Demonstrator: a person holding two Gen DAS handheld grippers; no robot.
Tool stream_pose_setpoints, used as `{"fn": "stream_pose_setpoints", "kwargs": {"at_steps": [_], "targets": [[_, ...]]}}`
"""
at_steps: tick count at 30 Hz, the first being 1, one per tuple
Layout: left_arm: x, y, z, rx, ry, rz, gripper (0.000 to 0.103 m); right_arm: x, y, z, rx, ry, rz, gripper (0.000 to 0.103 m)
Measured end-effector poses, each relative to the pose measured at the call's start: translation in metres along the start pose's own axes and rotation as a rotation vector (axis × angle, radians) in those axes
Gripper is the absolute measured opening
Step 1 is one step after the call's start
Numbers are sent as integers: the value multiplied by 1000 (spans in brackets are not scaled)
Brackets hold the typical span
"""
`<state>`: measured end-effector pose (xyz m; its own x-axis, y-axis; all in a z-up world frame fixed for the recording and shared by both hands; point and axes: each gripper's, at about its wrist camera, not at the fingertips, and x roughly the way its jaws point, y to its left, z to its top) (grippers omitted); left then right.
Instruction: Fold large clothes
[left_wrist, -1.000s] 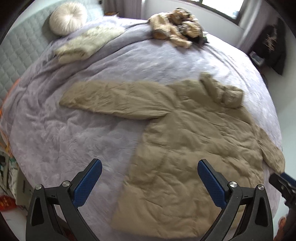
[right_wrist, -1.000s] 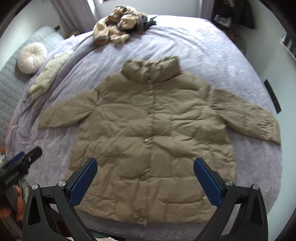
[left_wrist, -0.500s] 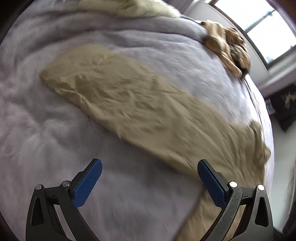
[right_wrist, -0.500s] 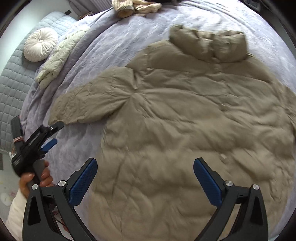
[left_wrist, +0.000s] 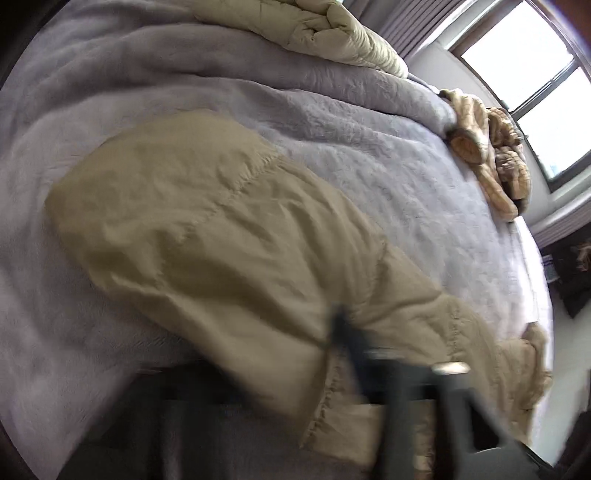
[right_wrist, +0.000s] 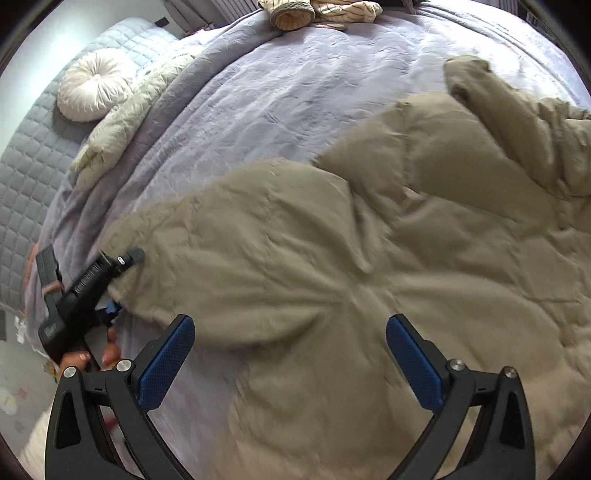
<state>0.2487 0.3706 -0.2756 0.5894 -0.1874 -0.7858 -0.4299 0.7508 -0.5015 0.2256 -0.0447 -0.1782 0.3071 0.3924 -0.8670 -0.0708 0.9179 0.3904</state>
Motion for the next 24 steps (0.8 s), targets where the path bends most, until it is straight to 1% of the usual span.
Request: {"fn": "stream_pose_setpoints", "kwargs": {"at_steps": [1, 2, 3, 4, 5, 7, 8, 10, 13, 15, 16, 17, 19, 20, 21, 22, 24], "targets": [[-1, 5, 4, -28, 5, -67, 9, 2, -2, 3, 13, -9, 13, 89], [-5, 6, 6, -41, -2, -89, 9, 6, -2, 7, 29, -11, 21, 62], [-12, 6, 11, -32, -19, -106, 9, 8, -3, 8, 43, -9, 31, 45], [-18, 1, 14, -10, -37, -112, 9, 13, -8, 10, 70, 5, 62, 13], [-28, -7, 18, 30, -62, -124, 9, 20, -11, 11, 95, 21, 96, 6], [-46, -25, 23, 101, -93, -159, 9, 31, -10, 12, 113, 28, 129, 6], [-52, -35, 22, 127, -102, -173, 9, 39, -8, 12, 98, 26, 129, 5], [-69, -68, 21, 219, -124, -221, 9, 52, -1, 10, 77, 45, 130, 5], [-88, -120, 7, 360, -145, -286, 9, 79, 3, 5, 68, 83, 131, 5], [-100, -152, -7, 444, -161, -326, 9, 85, 2, 6, 78, 80, 135, 4], [-106, -165, -15, 475, -165, -345, 9, 86, 0, 7, 94, 84, 152, 4], [-110, -189, -24, 517, -161, -374, 9, 84, -2, 8, 107, 87, 171, 4], [-116, -225, -44, 590, -142, -418, 9, 75, -7, 10, 131, 88, 219, 4], [-118, -236, -56, 620, -135, -426, 9, 66, -12, 11, 139, 75, 238, 5], [-117, -259, -72, 676, -116, -437, 9, 58, -15, 11, 140, 65, 242, 4], [-116, -271, -84, 704, -102, -442, 9, 46, -23, 10, 141, 44, 238, 5], [-102, -307, -119, 788, -39, -444, 9, 21, -43, 6, 153, 3, 206, 5]]}}
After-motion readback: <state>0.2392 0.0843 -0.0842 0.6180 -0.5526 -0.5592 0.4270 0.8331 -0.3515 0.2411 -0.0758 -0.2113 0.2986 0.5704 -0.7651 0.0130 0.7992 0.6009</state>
